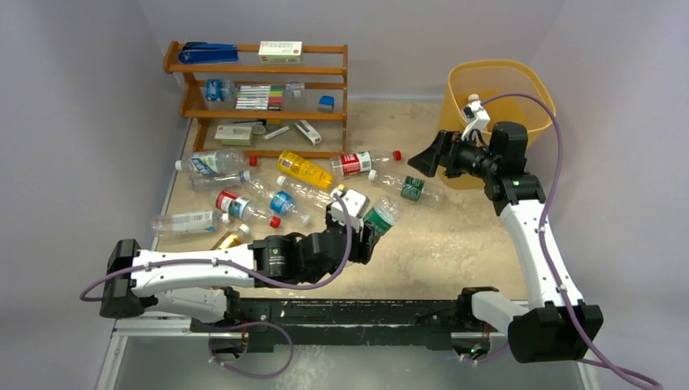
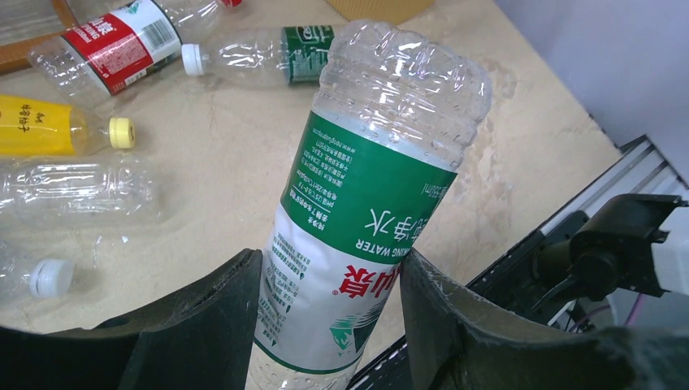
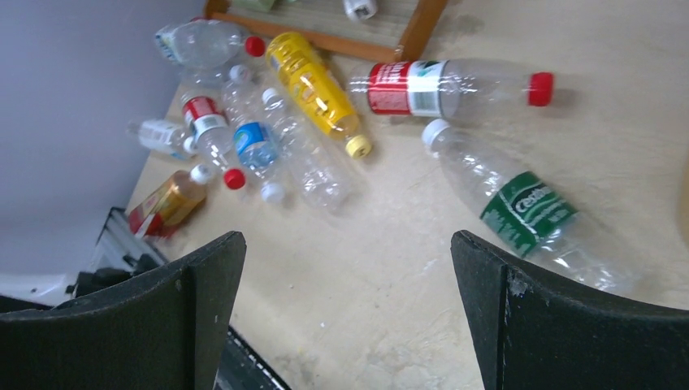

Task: Put the plastic bottles in the bin
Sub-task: Pick up the plastic bottle at the center of the board.

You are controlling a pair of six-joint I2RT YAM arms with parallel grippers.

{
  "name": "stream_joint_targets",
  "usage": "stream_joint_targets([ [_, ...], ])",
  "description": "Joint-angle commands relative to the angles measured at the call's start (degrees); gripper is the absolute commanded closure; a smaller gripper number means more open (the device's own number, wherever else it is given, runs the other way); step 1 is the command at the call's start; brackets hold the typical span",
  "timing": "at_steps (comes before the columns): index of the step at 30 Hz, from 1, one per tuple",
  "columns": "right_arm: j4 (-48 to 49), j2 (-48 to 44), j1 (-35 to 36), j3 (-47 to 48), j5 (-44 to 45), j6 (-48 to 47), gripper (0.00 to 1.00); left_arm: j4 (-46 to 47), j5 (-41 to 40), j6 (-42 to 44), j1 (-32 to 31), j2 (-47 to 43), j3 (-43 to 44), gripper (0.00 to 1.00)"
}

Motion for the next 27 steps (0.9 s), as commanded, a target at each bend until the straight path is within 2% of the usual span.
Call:
stream_joint_targets([
  [1,5.87,-1.69,1.24,-1.7,-8.44,3.74,0.0,7.8,-2.16,1.46,0.21,-3.3,-2.65,0.44],
  [10,11.07,-2.51,5.67,-4.31,-14.64,8.4,0.0,10.37,-3.31,1.19,0.18,-4.22,-4.08,0.44],
  [27,12.25,-5.2,16.35,-7.25,-11.05,12.19,0.0,13.72,-7.73,1.37,0.2,-7.69,-7.26,0.44],
])
